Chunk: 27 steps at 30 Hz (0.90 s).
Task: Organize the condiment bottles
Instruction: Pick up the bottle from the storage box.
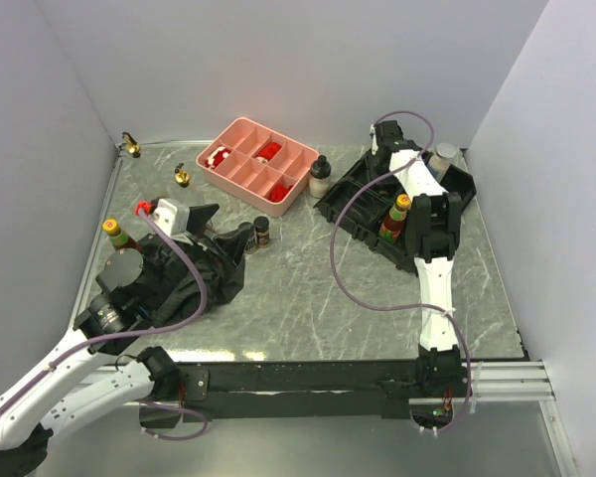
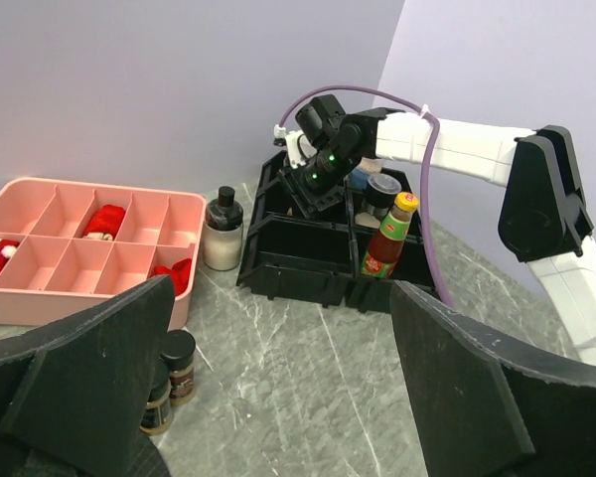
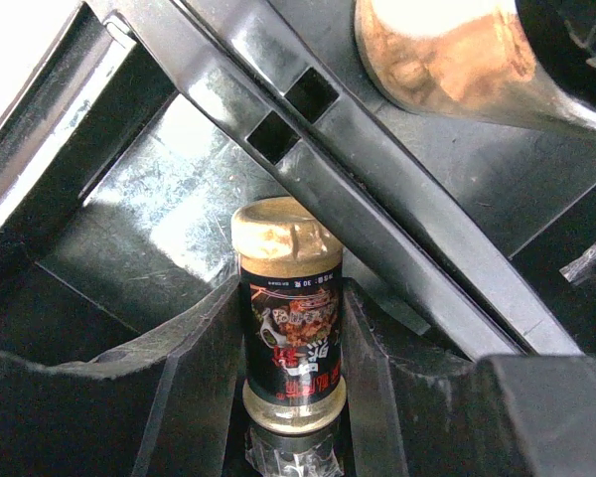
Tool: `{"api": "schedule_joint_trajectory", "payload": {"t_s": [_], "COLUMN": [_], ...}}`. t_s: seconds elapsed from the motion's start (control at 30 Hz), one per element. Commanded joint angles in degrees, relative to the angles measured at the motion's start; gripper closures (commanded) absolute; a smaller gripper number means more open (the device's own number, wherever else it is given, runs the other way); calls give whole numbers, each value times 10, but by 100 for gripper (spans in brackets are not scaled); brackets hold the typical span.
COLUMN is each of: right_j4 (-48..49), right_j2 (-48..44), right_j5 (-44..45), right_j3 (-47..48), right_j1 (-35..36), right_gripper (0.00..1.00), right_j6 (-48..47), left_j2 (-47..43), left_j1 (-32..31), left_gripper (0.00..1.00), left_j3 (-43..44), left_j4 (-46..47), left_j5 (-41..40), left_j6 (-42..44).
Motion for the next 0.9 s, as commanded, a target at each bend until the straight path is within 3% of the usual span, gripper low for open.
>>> {"api": "schedule_joint_trajectory", "payload": {"t_s": [0.0,0.1,0.47,0.87], "right_j4": [13,27,76,71], "right_j2": [-22,-42,-139,-220], "right_j5": [-7,7,2,-91], "right_j3": [-25,-30,-47,-42], "right_j1": [-1,0,1,0], "right_gripper": [80,88,93,98], "right_j6": [4,3,5,75], "left_j2": [2,-1,4,47], "left_j1": [1,0,1,1], "left_gripper": [4,4,4,4], "left_j3": [7,6,17,69], "left_j4": [23,24,20,-8], "left_j5": [-4,-5,-10,-23], "left_j6": [11,10,-8,-96]}}
